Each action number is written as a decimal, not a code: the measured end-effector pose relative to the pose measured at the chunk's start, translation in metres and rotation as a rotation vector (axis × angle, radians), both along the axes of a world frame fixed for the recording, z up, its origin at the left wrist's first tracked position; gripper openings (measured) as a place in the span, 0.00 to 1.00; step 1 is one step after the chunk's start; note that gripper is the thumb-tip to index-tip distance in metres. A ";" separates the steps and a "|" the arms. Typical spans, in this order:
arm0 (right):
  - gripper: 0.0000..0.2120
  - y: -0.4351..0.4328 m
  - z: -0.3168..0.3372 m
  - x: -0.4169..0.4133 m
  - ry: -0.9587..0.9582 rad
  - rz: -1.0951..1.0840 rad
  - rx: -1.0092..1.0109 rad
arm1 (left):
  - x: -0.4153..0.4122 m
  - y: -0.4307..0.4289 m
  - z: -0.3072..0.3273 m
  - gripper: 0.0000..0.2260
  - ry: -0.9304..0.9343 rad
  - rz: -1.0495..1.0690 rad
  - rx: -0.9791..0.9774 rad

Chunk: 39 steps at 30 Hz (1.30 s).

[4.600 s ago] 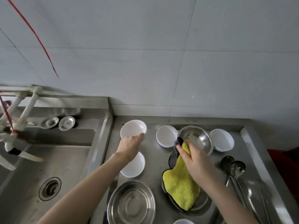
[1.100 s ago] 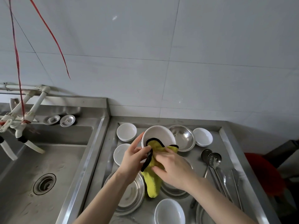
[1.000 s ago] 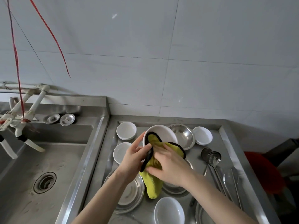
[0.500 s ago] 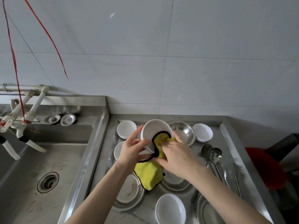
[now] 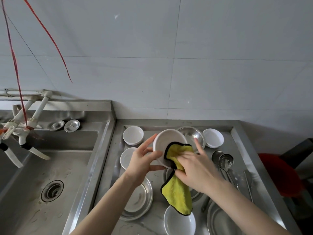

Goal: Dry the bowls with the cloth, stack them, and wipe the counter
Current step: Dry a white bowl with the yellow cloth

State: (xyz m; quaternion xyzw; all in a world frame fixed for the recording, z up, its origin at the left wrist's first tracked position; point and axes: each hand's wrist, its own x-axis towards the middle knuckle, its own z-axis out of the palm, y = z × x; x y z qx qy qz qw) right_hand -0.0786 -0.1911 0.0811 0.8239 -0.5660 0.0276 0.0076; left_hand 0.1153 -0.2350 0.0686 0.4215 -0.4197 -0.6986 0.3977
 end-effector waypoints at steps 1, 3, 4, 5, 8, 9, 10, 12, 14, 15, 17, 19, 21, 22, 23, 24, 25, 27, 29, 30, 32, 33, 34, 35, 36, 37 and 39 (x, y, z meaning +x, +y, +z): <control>0.25 -0.001 0.000 0.000 0.038 -0.039 -0.029 | -0.001 0.000 0.001 0.25 -0.005 -0.008 -0.001; 0.32 -0.007 0.003 0.004 0.050 -0.106 -0.023 | -0.004 -0.001 0.004 0.25 -0.018 -0.037 -0.004; 0.34 -0.011 0.005 0.006 0.021 -0.115 0.007 | -0.004 -0.001 0.006 0.24 -0.027 -0.060 -0.008; 0.36 -0.015 0.007 0.008 -0.020 -0.112 0.051 | -0.004 -0.001 0.007 0.24 -0.032 -0.085 -0.012; 0.34 -0.022 0.010 0.018 -0.174 -0.032 0.121 | -0.003 -0.002 0.010 0.23 -0.008 -0.138 -0.018; 0.32 -0.022 0.009 0.021 -0.240 0.000 0.148 | -0.003 -0.003 0.010 0.23 -0.001 -0.137 -0.024; 0.30 -0.020 0.008 0.024 -0.315 0.034 0.197 | -0.002 -0.005 0.010 0.22 0.007 -0.120 -0.028; 0.28 -0.015 0.007 0.025 -0.454 0.098 0.227 | 0.002 -0.010 0.010 0.22 0.038 -0.053 -0.017; 0.24 -0.012 0.009 0.020 -0.512 0.103 0.159 | 0.007 -0.015 0.010 0.23 0.048 -0.006 -0.010; 0.21 -0.011 0.010 0.015 -0.500 0.086 0.112 | 0.009 -0.016 0.009 0.24 0.043 -0.001 -0.016; 0.19 -0.008 0.012 0.005 -0.449 0.074 -0.016 | 0.010 -0.016 0.010 0.25 0.047 0.001 -0.016; 0.22 -0.005 0.011 0.001 -0.438 0.057 -0.127 | 0.009 -0.014 0.012 0.26 0.064 0.009 -0.004; 0.21 -0.003 0.007 -0.003 -0.617 -0.056 -0.119 | 0.007 -0.012 0.012 0.25 0.066 0.010 -0.009; 0.17 -0.002 0.008 -0.004 -0.777 -0.150 -0.080 | 0.007 -0.012 0.012 0.24 0.065 0.012 -0.012; 0.13 -0.001 0.009 -0.004 -0.963 -0.255 -0.047 | 0.007 -0.011 0.011 0.24 0.063 0.018 -0.014; 0.11 -0.002 0.012 -0.003 -1.148 -0.360 -0.037 | 0.007 -0.011 0.011 0.23 0.061 0.025 -0.015; 0.11 -0.006 0.015 -0.002 -1.299 -0.458 -0.038 | 0.007 -0.010 0.010 0.22 0.059 0.035 -0.013; 0.13 -0.014 0.019 -0.002 -1.461 -0.626 -0.026 | 0.006 -0.009 0.009 0.22 0.058 0.048 -0.008; 0.11 -0.020 0.024 -0.001 -1.510 -0.702 -0.040 | 0.004 -0.006 0.007 0.23 0.055 0.048 -0.004; 0.11 -0.021 0.027 0.001 -1.509 -0.695 -0.040 | 0.003 -0.005 0.007 0.23 0.058 0.044 -0.004; 0.11 -0.021 0.032 0.007 -1.474 -0.606 0.013 | 0.001 -0.004 0.007 0.24 0.067 0.039 -0.004; 0.11 -0.020 0.032 0.011 -1.443 -0.531 0.067 | -0.001 -0.004 0.008 0.24 0.066 0.041 -0.002; 0.11 -0.019 0.030 0.013 -1.402 -0.450 0.132 | -0.001 -0.004 0.009 0.24 0.063 0.044 0.001; 0.12 -0.017 0.026 0.014 -1.341 -0.372 0.198 | -0.002 -0.004 0.010 0.24 0.063 0.045 0.000; 0.13 -0.016 0.023 0.014 -1.269 -0.304 0.254 | -0.002 -0.004 0.011 0.23 0.066 0.043 -0.002; 0.16 -0.015 0.019 0.013 -1.201 -0.254 0.294 | -0.001 -0.005 0.012 0.23 0.071 0.042 -0.004; 0.20 -0.017 0.013 0.010 -1.162 -0.231 0.269 | 0.000 -0.004 0.012 0.22 0.086 0.043 -0.007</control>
